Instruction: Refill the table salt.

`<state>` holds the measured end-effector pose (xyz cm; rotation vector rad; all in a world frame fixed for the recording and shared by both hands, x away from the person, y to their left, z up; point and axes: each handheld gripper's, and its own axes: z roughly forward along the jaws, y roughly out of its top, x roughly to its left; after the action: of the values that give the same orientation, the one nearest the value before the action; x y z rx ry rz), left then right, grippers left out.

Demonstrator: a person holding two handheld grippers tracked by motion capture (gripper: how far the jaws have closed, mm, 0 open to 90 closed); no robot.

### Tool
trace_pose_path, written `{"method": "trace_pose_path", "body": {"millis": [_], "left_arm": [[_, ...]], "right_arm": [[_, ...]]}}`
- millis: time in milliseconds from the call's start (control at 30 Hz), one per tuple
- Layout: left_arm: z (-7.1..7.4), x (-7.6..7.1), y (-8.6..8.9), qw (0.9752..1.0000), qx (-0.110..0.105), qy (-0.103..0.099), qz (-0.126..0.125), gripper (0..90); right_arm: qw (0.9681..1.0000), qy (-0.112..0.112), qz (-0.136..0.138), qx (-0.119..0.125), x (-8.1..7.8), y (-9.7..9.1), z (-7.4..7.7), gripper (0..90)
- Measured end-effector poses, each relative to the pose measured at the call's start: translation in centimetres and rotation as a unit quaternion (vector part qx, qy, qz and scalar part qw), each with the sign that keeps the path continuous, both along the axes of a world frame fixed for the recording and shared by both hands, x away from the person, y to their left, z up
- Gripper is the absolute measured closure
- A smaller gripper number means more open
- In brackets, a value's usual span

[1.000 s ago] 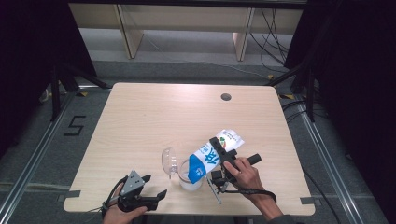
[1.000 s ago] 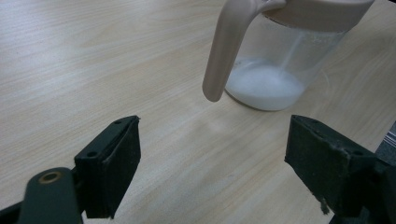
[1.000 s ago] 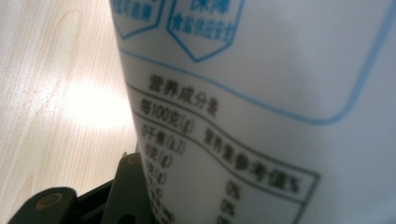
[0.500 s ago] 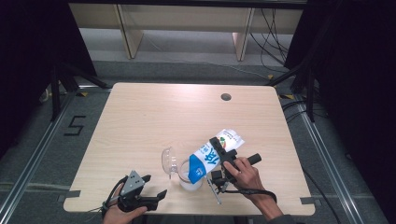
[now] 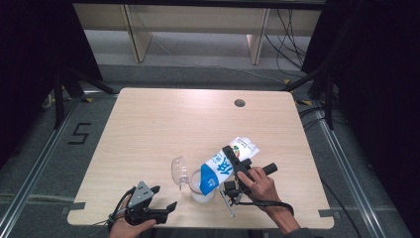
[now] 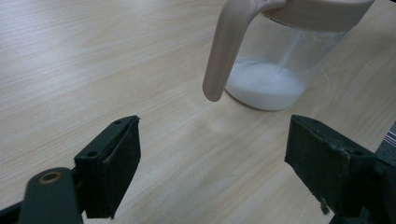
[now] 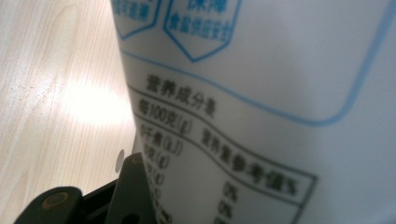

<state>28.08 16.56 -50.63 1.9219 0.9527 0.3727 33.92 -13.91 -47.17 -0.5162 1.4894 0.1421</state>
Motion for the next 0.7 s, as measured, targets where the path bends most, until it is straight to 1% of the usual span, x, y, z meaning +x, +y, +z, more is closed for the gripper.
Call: {"method": "trace_pose_path", "body": {"millis": [33, 100, 133, 167, 700], "left_arm": [[-0.01, 0.0, -0.01, 1.0, -0.001, 0.0, 0.0, 17.7], [-0.01, 0.0, -0.01, 1.0, 0.0, 0.0, 0.001, 17.7], [-0.01, -0.01, -0.02, 1.0, -0.001, 0.0, 0.001, 17.7], [-0.02, -0.01, -0.03, 1.0, -0.002, 0.0, 0.001, 17.7], [0.0, -0.01, -0.02, 1.0, -0.002, 0.0, 0.002, 17.7]], "right_arm": [[0.9999, 0.009, -0.008, 0.012, -0.04, -0.09, -0.23, 58.7], [0.9999, 0.009, -0.009, 0.012, -0.04, -0.1, -0.21, 58.9], [1.0, -0.001, -0.001, -0.001, -0.02, 0.0, 0.03, 59.0], [1.0, -0.005, 0.004, 0.001, 0.04, -0.02, 0.0, 59.0], [1.0, -0.008, 0.002, -0.003, 0.03, -0.06, 0.07, 60.2]]}}
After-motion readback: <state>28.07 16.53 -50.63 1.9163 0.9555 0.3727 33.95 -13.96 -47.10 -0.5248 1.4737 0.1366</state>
